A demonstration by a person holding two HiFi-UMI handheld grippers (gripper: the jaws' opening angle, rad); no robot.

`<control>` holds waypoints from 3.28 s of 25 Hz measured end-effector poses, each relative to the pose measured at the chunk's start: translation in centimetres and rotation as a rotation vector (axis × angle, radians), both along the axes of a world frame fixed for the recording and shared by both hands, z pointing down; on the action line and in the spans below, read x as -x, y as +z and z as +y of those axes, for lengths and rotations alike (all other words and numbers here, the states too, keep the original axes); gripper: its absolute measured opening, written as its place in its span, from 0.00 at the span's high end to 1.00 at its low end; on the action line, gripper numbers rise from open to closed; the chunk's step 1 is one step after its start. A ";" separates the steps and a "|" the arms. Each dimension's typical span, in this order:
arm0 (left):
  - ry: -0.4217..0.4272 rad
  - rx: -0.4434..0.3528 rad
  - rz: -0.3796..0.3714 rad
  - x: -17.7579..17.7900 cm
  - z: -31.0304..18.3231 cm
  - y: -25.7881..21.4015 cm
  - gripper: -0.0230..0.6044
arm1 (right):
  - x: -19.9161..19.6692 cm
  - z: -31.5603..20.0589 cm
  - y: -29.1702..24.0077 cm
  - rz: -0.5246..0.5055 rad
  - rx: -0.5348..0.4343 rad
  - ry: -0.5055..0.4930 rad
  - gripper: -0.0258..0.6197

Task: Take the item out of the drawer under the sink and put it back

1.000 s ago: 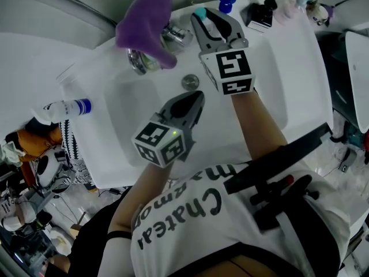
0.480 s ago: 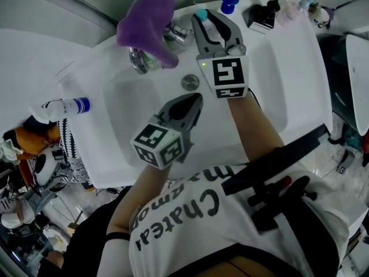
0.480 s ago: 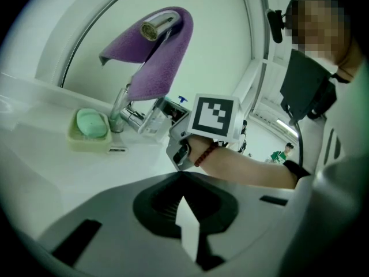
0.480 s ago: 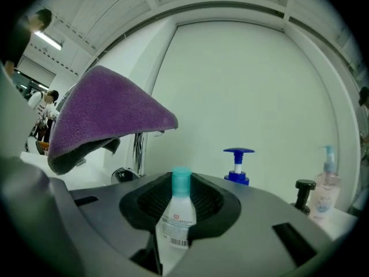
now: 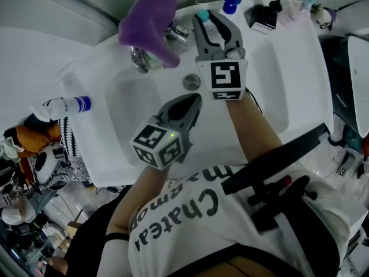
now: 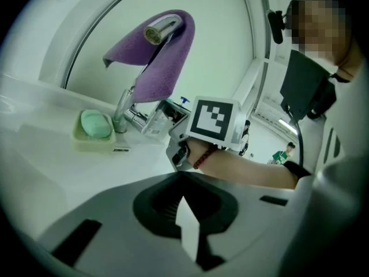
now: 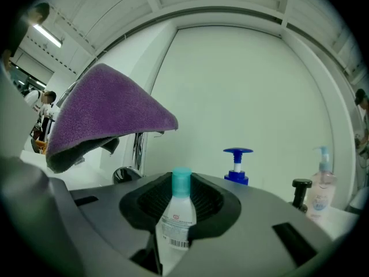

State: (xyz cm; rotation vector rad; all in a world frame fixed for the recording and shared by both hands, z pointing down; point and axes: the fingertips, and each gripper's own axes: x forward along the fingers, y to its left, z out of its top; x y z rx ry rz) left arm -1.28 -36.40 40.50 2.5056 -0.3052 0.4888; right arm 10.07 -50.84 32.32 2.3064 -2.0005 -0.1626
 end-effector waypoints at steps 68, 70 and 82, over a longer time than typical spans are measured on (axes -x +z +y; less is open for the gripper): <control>-0.050 0.001 0.010 0.5 0.3 -0.5 0.95 | 0.0 0.6 -0.9 0.027 -0.016 0.017 0.75; -0.059 -0.002 0.009 0.7 0.4 -0.7 0.95 | 0.1 0.7 -0.9 0.022 -0.013 0.014 0.75; -0.099 -0.037 0.024 2.1 2.1 -1.6 0.95 | 0.4 2.7 -2.7 0.033 -0.059 0.019 0.75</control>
